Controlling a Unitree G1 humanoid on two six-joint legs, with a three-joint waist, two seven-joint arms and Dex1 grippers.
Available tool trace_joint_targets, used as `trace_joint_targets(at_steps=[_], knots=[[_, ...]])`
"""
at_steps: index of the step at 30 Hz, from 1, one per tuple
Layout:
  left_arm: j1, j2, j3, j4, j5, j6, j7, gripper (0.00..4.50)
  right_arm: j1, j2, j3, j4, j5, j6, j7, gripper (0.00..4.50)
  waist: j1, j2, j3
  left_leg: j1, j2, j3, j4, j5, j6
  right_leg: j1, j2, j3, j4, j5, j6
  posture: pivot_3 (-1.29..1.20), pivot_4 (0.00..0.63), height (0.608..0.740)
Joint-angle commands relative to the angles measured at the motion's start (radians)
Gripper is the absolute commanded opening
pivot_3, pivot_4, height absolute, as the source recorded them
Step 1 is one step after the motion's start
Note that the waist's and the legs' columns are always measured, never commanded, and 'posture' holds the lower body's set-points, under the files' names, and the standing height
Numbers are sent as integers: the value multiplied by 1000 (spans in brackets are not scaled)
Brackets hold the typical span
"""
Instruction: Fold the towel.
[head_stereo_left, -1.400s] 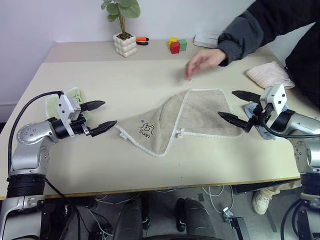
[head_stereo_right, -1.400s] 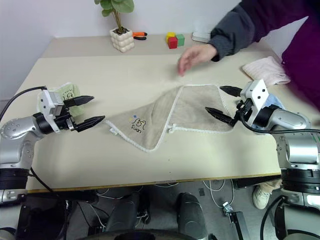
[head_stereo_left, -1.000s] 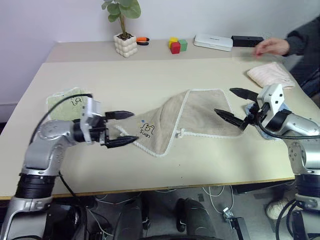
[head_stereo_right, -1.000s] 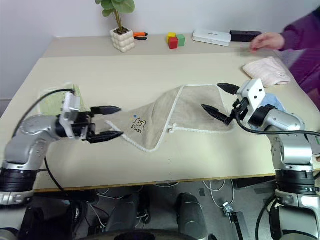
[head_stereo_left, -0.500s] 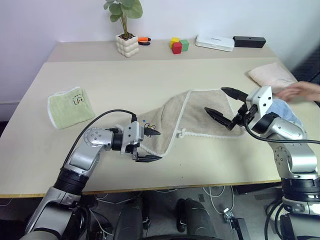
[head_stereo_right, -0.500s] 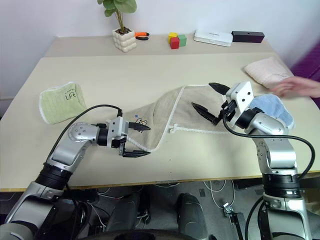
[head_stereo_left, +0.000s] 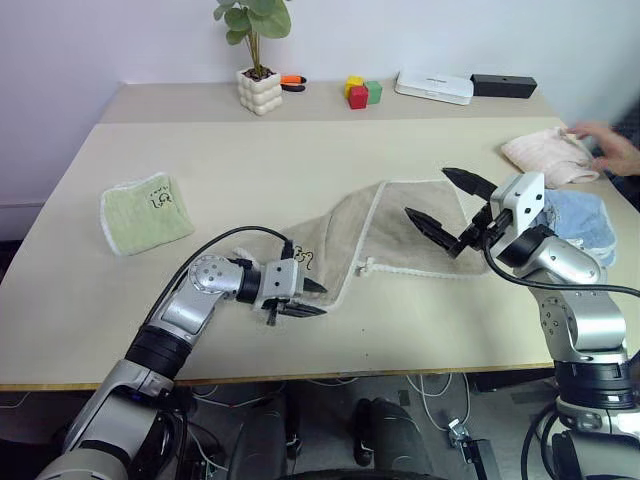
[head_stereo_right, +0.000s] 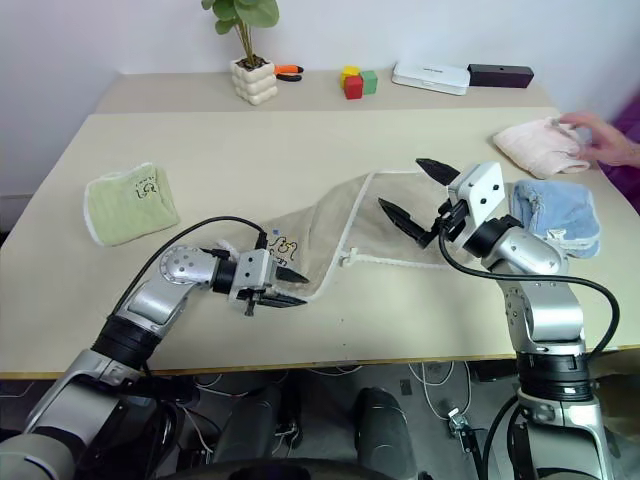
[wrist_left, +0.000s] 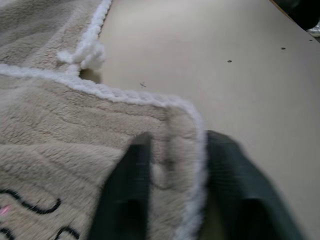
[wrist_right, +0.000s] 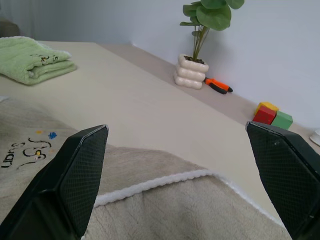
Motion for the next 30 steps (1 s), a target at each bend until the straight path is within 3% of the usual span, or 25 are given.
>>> trace_joint_targets(at_steps=[1, 8, 14, 20, 25, 30], knots=[[16, 12, 1, 45, 39, 0, 21, 36, -4, 5, -17, -16, 0, -34, -6, 4500, -1, 0, 0, 0, 0, 0, 0, 0, 0, 0, 0, 0, 0, 0, 0, 0, 150, 740], [61, 51, 148, -29, -160, 84, -23, 36, -99, 15, 23, 158, -119, -33, -102, 4500, -21, 0, 0, 1, 1, 0, 0, 0, 0, 0, 0, 0, 0, 0, 0, 0, 150, 740], [140, 127, 330, -168, -366, 262, -47, 36, -320, 27, 38, 500, -239, -42, -262, 4500, -31, 2, 2, 0, 1, 1, -1, 1, -1, -2, 1, 0, 1, 1, 2, 0, 150, 740], [264, 174, 419, -289, -432, 302, -43, 36, -559, 69, 86, 885, -334, -113, -328, 4500, -34, 3, 2, 0, 0, 3, -2, 3, -5, -2, 1, 1, 1, 1, 3, 0, 150, 740], [396, 221, 471, -407, -463, 343, -35, 36, -695, 82, 138, 1154, -394, -200, -265, 4500, -35, 4, 3, -1, 0, 3, -2, 4, -6, -2, 1, 1, 1, 1, 3, 0, 150, 740], [501, 240, 515, -516, -514, 410, 9, 36, -789, 99, 150, 1336, -437, -197, -322, 4500, -47, 6, 4, 0, 0, 4, -4, 4, -7, -3, 1, 2, 1, 1, 3, 0, 150, 740]])
